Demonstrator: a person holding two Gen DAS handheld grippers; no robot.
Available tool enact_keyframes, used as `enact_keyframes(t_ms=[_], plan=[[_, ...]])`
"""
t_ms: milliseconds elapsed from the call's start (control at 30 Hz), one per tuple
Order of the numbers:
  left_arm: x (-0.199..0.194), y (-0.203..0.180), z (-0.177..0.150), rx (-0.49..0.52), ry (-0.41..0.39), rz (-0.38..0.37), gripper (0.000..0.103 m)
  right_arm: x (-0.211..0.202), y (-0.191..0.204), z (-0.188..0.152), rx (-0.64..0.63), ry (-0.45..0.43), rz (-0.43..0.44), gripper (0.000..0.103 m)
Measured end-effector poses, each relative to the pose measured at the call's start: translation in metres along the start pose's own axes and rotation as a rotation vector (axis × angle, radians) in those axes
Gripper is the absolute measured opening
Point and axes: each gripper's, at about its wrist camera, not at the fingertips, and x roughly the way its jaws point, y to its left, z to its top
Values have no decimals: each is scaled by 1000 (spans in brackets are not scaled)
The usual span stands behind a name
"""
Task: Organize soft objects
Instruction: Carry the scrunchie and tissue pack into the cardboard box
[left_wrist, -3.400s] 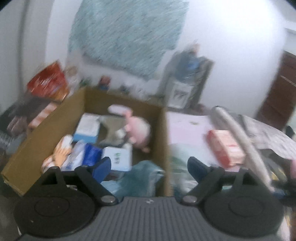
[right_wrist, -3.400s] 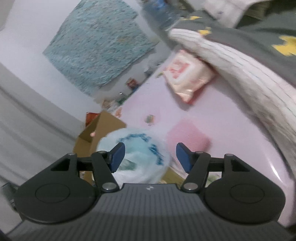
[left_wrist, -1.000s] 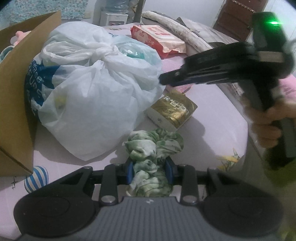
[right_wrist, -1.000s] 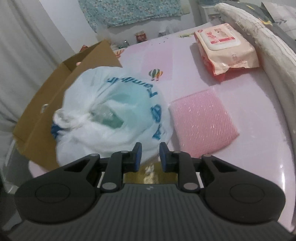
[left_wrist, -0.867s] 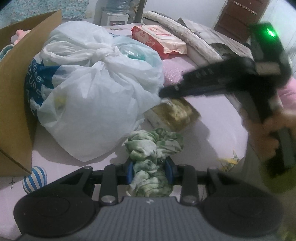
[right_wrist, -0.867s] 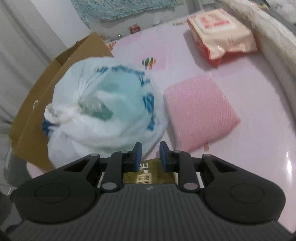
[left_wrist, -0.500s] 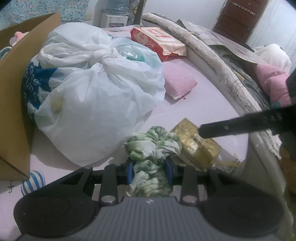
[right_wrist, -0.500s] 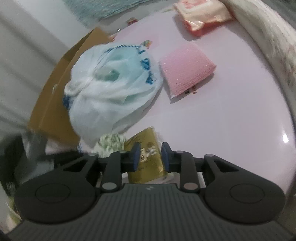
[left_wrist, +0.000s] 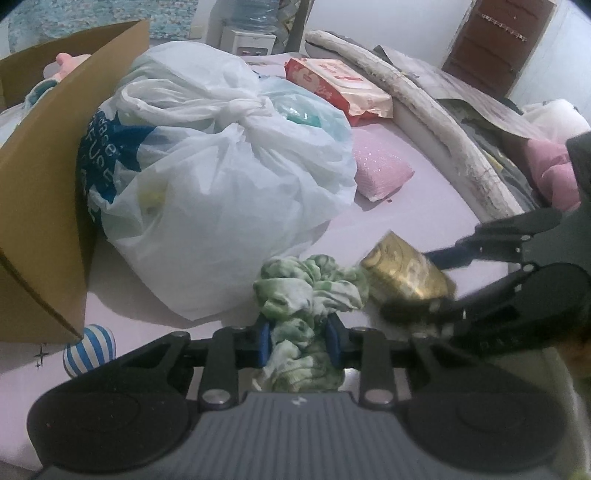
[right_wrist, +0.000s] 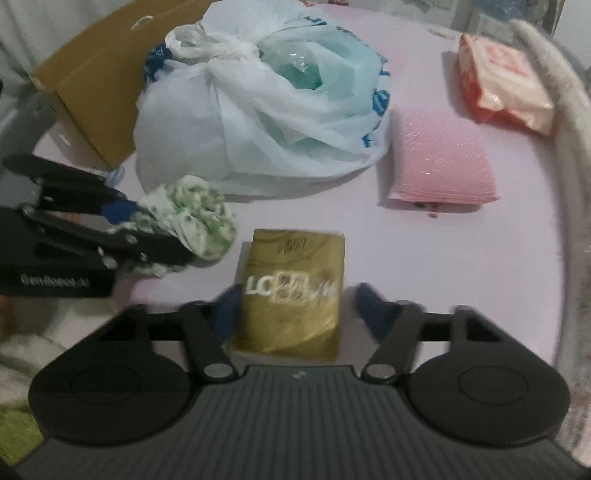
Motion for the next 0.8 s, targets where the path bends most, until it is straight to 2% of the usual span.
enact_keyframes(t_ms=[100, 267, 367, 500, 567, 667, 733, 800], plan=[[-5, 2, 1, -26, -2, -40, 28, -9, -20, -6, 126, -27, 26, 51], [-26, 5, 4, -63, -22, -109, 28, -32, -51, -23, 347, -106, 164, 51], [-46, 11, 9, -97, -49, -150, 27, -48, -51, -22, 402, -157, 236, 51], [-90, 25, 17, -138, -130, -192, 27, -74, -34, 3, 358, -242, 318, 51], [-119, 34, 22, -139, -194, -173, 27, -87, -20, 24, 310, -285, 357, 51], [-164, 53, 31, -140, -297, -100, 28, -98, 7, 66, 233, -338, 435, 51], [-189, 68, 36, -138, -356, -31, 28, -96, 26, 101, 197, -343, 502, 51], [-205, 87, 43, -140, -379, 57, 28, -89, 48, 133, 163, -328, 554, 51]])
